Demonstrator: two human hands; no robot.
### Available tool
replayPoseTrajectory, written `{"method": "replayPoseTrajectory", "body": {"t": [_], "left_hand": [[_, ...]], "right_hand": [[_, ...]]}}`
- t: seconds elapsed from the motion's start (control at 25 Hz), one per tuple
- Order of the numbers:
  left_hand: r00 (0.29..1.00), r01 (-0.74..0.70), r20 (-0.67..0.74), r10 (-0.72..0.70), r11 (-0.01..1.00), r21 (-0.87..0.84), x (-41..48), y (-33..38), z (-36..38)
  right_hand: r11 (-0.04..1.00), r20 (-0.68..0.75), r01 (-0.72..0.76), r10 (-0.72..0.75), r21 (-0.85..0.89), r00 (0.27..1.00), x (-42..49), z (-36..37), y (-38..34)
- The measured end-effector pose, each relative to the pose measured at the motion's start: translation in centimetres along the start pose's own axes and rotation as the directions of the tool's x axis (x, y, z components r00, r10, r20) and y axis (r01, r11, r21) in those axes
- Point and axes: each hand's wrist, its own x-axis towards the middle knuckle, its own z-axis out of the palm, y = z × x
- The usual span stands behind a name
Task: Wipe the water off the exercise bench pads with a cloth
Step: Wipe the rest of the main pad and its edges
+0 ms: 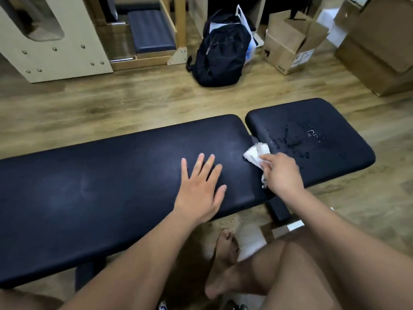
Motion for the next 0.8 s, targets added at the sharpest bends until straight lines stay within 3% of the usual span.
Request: {"method": "replayPoseTrajectory", "body": {"t": [0.12,0.44,0.8], "left_hand": [[1.000,0.021,0.018,-0.021,1.000,0.009,0.8,0.4,1.1],[1.000,0.009,-0.020,-0.009,1.000,0.014,0.9,0.2,1.9],[0.998,0.015,-0.062,-0.014,1.000,0.021,0.8,0.3,1.8]], "right_hand": [[0.988,0.031,0.118,-0.115,-0.097,0.993,5.2,1.3,-3.6],[0.985,0.108,0.135,-0.124,-0.106,0.986,17.9,4.2,-8.6],[0.978,0.044,0.206,-0.206,0.009,0.977,-3.9,-0.2,-1.3]]}}
